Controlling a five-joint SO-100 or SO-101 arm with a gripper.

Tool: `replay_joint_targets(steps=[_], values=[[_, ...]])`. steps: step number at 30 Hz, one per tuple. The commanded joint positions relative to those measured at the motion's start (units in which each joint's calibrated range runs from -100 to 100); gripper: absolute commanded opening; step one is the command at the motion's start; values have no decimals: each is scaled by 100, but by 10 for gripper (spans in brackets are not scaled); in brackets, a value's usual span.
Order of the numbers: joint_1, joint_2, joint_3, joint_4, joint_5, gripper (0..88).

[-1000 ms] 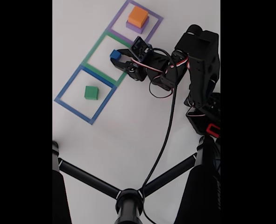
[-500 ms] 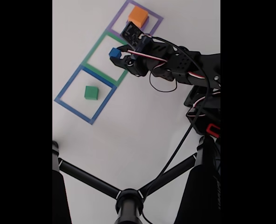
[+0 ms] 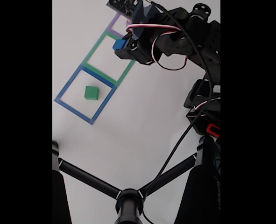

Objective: Tower of hanoi

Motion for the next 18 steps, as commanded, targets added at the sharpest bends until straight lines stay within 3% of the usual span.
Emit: replay_joint_targets(steps=[1,18], values=[[-344,-192,-1241,1117,59,32],[-1178,-272,-1804,1716,59,30]])
